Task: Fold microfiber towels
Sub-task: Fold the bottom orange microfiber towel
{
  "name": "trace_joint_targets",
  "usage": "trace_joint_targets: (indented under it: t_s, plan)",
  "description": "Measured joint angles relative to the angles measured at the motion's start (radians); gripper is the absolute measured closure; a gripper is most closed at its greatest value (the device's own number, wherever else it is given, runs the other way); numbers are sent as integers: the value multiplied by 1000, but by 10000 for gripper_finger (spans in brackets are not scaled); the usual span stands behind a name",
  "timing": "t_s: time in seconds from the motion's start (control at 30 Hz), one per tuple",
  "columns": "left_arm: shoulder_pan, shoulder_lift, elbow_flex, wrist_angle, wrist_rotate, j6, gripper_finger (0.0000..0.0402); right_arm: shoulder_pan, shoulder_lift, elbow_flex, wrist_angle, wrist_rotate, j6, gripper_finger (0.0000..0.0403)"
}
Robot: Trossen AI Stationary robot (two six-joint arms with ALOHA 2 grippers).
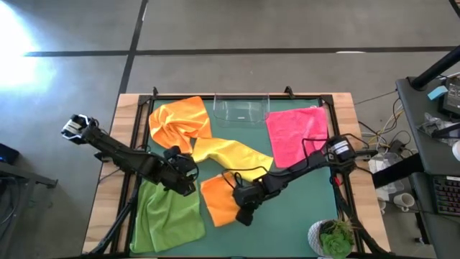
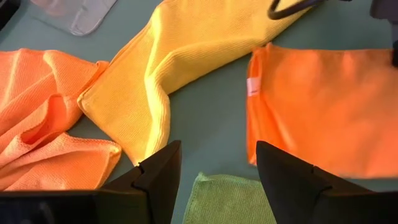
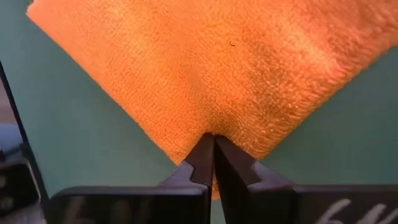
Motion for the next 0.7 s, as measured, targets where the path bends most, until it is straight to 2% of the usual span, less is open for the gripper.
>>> trace_joint_targets:
  t_s: [0.23,0.7]
  plan:
    - [0,0,0,0,0,0,210,47,-31,-1,-159,-59,-53,394]
    - [0,0,0,9,0,-3,210,135,-59,-2,-388,-58,-61,394]
